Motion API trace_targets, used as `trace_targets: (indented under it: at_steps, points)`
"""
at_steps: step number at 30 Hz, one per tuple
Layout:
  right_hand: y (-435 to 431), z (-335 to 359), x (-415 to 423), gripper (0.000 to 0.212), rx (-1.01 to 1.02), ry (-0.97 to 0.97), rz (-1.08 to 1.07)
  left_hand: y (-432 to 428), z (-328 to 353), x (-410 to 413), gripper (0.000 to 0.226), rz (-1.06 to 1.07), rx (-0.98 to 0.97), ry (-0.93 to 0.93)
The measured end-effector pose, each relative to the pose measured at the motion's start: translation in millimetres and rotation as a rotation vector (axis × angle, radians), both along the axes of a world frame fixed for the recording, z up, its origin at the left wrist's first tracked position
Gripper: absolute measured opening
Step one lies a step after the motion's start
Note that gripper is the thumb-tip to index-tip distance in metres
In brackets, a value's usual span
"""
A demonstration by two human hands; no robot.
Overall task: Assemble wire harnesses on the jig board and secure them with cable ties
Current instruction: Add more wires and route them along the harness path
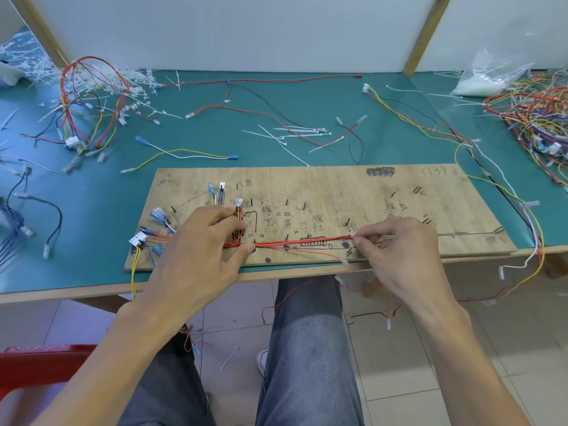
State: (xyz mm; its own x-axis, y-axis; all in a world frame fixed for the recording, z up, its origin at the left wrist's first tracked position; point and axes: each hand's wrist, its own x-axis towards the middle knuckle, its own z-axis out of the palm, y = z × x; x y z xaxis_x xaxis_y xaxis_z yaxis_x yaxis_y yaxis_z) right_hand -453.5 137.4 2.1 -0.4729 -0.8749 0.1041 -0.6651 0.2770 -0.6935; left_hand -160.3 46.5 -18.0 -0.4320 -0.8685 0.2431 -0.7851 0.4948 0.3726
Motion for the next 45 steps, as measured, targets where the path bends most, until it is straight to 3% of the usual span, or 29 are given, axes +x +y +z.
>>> trace_targets:
  at_steps: [8,19,22,26,34,39,45]
  points:
    - [2.3,-4.3,-5.5,0.025,0.001,0.024,0.002,2.9,2.0,-2.0,0.041,0.027,0.026,0.028]
    - [14.7,-16.2,-11.8,0.021,-0.160,-0.161,0.084,3.8,4.8,-3.2,0.036,0.046,0.034,0.056]
    - [21.8,-7.1,-9.0,0.039,-0.184,-0.220,0.180,4.5,4.1,-2.8,0.042,0.046,0.037,0.049]
    - [31.3,4.8,-6.8,0.050,-0.146,-0.086,0.372,6.5,3.6,-4.2,0.045,0.044,0.035,0.038]
    - [22.0,11.3,0.4,0.009,-0.211,0.094,0.379,9.5,3.2,-7.3,0.043,0.052,0.017,0.031]
    - [-3.7,10.7,4.6,0.030,-0.087,0.148,0.216,9.7,0.9,-7.4,0.040,0.052,-0.014,0.033]
    - [-37.2,19.6,14.1,0.034,0.091,0.253,0.140,12.3,2.4,-10.5,0.033,0.049,-0.024,0.029]
